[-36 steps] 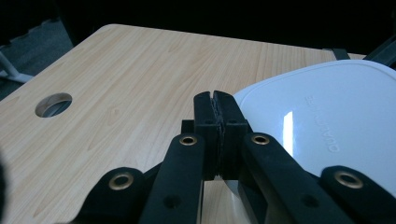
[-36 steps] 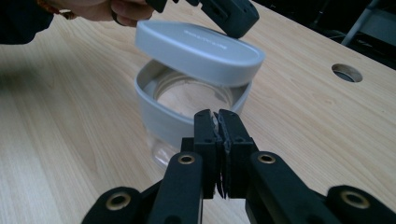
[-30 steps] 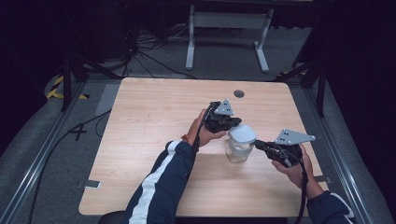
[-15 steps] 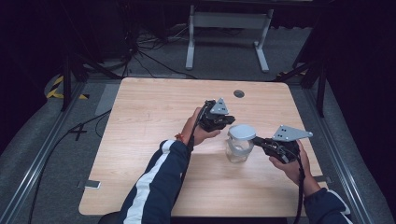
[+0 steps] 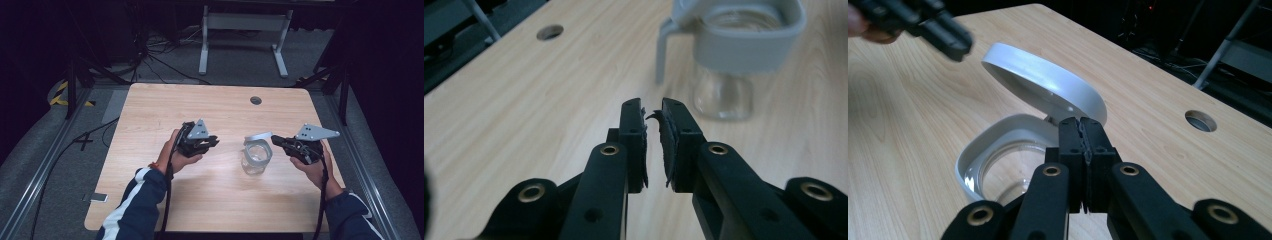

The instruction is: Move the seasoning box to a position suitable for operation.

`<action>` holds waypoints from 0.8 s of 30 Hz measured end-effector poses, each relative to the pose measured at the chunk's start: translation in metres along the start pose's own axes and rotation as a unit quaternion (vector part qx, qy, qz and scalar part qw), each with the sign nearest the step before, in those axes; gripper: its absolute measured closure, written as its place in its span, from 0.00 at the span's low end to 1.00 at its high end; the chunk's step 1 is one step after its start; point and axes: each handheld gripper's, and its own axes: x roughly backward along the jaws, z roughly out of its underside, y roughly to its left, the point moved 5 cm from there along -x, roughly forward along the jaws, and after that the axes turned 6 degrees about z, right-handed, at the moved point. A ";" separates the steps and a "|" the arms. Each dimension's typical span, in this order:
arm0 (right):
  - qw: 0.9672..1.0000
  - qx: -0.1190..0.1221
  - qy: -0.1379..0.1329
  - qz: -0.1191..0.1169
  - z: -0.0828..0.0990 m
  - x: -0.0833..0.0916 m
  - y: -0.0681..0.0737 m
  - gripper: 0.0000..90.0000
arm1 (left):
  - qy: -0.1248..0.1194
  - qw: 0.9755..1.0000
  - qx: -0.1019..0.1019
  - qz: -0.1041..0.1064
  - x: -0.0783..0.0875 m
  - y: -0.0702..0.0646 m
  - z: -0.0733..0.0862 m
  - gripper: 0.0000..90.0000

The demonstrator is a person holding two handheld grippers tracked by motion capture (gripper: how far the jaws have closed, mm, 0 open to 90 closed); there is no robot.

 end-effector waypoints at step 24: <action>1.000 -0.009 -0.010 -0.018 -0.018 -0.031 -0.015 0.99 | 0.039 0.994 0.095 -0.046 0.078 -0.052 0.120 0.84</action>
